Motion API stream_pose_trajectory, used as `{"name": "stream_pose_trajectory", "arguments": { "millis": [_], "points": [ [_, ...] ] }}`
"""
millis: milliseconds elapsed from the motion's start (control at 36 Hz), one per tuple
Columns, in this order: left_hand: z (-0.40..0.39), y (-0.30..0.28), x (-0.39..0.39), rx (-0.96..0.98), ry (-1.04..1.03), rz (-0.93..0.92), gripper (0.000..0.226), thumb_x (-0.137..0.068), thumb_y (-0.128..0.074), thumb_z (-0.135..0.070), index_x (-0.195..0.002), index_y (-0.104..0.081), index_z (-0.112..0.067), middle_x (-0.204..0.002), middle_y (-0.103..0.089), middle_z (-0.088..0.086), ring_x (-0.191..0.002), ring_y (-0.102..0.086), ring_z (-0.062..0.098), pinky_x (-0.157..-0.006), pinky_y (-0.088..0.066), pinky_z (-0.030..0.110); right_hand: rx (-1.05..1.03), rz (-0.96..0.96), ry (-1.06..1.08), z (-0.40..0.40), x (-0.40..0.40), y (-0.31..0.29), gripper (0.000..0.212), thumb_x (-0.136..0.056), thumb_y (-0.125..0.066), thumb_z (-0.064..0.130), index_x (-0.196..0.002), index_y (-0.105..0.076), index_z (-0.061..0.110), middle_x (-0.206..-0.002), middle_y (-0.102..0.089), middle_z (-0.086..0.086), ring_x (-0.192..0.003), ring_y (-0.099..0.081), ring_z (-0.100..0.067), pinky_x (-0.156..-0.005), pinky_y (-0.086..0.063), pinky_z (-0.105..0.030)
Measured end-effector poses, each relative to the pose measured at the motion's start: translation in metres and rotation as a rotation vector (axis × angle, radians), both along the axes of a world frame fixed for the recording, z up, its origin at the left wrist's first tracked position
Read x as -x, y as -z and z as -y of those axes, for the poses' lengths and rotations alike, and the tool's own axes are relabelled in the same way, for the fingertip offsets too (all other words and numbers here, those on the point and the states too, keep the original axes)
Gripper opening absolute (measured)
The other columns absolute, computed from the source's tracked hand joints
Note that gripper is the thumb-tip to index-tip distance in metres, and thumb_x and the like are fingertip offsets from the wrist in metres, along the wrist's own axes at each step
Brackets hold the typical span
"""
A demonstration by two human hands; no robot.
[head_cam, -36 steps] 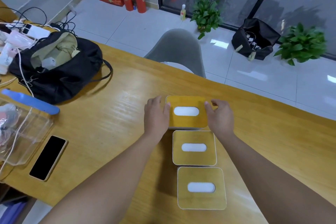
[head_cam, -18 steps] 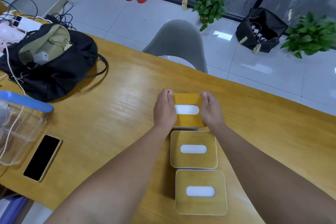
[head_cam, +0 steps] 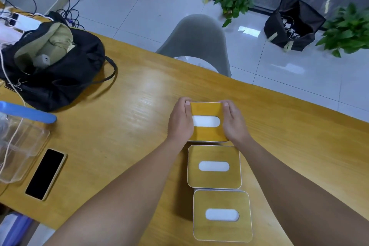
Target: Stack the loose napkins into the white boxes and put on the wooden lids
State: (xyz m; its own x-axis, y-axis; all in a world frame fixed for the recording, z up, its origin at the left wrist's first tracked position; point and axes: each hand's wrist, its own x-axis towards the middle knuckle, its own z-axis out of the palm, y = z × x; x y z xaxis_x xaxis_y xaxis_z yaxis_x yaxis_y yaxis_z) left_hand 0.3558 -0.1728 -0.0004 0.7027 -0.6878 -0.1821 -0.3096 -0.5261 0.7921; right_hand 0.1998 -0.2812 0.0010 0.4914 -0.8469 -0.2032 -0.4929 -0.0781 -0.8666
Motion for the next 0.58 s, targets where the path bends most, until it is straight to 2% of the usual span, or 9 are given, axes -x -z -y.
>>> {"name": "stream_pose_trajectory", "arguments": {
  "millis": [111, 278, 389, 472, 583],
  "points": [
    [0.0022, 0.0008, 0.0026, -0.098, -0.001, 0.124, 0.035, -0.118, -0.023, -0.044, -0.113, -0.053, -0.027, -0.099, -0.06, -0.011, -0.088, -0.06, 0.016, -0.075, -0.049, 0.041, 0.028, -0.031, 0.019, -0.0034, -0.0031, 0.0023, 0.037, -0.119, -0.029, 0.038, -0.114, -0.062, 0.022, -0.1, -0.067, 0.007, -0.094, -0.062, -0.006, -0.077, -0.044, -0.019],
    [0.0068, 0.0001, 0.0052, -0.197, 0.048, 0.342, 0.033, -0.116, -0.023, -0.038, -0.115, -0.051, -0.021, -0.105, -0.062, 0.0, -0.092, -0.06, 0.03, -0.081, -0.05, 0.049, 0.091, -0.106, 0.01, -0.003, -0.0075, 0.0037, 0.037, -0.119, -0.027, 0.036, -0.114, -0.059, 0.018, -0.091, -0.063, 0.004, -0.083, -0.059, -0.008, -0.07, -0.036, -0.029],
    [0.0083, -0.0024, 0.0039, -0.318, 0.088, 0.461, 0.057, -0.108, -0.015, -0.057, -0.127, -0.053, -0.019, -0.115, -0.062, 0.008, -0.101, -0.06, 0.033, -0.085, -0.05, 0.049, 0.086, -0.107, 0.008, -0.0039, -0.007, 0.0023, 0.039, -0.119, -0.025, 0.039, -0.13, -0.058, 0.022, -0.107, -0.066, 0.004, -0.093, -0.061, -0.014, -0.08, -0.042, -0.032],
    [0.0073, -0.0025, 0.0038, -0.324, 0.104, 0.45, 0.054, -0.11, -0.019, -0.056, -0.134, -0.051, -0.02, -0.124, -0.062, 0.009, -0.109, -0.058, 0.033, -0.089, -0.05, 0.051, 0.072, -0.108, 0.013, -0.0067, -0.0055, 0.0004, 0.043, -0.118, -0.025, 0.041, -0.143, -0.055, 0.021, -0.121, -0.066, 0.005, -0.103, -0.061, -0.014, -0.087, -0.042, -0.031],
    [0.0094, -0.004, -0.0002, -0.337, 0.139, 0.349, 0.056, -0.113, -0.025, -0.057, -0.153, -0.041, -0.019, -0.137, -0.059, 0.011, -0.119, -0.056, 0.034, -0.096, -0.047, 0.052, 0.043, -0.13, 0.0, -0.0045, -0.0029, -0.0011, 0.047, -0.117, -0.024, 0.047, -0.141, -0.055, 0.02, -0.123, -0.066, 0.001, -0.114, -0.061, -0.021, -0.094, -0.045, -0.037]
  ]
}}
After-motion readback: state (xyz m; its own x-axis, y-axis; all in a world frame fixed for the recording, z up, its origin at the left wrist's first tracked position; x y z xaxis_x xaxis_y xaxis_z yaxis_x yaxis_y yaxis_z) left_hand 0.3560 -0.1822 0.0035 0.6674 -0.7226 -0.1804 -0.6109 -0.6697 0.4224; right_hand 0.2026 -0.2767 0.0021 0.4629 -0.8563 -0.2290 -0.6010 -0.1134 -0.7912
